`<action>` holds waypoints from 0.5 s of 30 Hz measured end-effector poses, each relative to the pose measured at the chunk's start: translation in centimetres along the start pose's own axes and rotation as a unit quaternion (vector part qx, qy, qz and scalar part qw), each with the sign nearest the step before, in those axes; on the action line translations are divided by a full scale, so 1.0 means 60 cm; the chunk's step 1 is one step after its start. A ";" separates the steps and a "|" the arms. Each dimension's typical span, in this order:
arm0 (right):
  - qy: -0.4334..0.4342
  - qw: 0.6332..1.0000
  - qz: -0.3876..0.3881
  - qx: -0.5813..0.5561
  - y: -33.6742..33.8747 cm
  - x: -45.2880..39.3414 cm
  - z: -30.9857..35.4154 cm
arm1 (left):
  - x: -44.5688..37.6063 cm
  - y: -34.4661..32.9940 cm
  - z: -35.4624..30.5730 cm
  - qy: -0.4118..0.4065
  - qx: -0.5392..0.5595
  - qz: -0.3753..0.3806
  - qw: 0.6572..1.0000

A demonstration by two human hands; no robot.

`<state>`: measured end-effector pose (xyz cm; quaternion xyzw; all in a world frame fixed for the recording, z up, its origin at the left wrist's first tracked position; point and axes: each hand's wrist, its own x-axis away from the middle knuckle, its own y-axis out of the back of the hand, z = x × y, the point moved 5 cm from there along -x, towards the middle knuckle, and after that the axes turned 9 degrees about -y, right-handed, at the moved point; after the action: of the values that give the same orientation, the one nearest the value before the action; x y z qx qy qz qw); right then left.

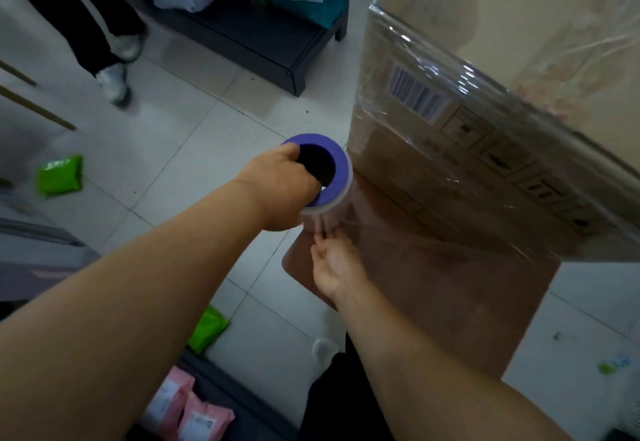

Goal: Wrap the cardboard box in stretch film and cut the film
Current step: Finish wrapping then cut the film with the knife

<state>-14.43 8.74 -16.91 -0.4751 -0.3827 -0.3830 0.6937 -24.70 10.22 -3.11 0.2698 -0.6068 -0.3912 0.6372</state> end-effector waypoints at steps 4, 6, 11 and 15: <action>-0.001 0.998 0.050 -0.045 -0.041 -0.024 0.001 | -0.017 0.015 0.031 0.031 0.035 -0.023 0.999; -0.004 0.997 0.045 -0.064 -0.053 -0.037 0.009 | -0.026 0.021 0.043 0.034 0.037 -0.031 0.998; 0.003 0.989 0.019 -0.145 -0.078 -0.063 0.022 | -0.045 0.018 0.076 0.011 0.031 -0.027 0.999; 0.017 0.987 -0.014 -0.157 -0.098 -0.077 0.029 | -0.062 0.015 0.100 -0.018 0.036 -0.019 0.999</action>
<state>-21.88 9.65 -18.44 -0.5659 -0.3124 -0.4557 0.6119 -30.27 14.57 -3.74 0.2974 -0.6265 -0.3859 0.6084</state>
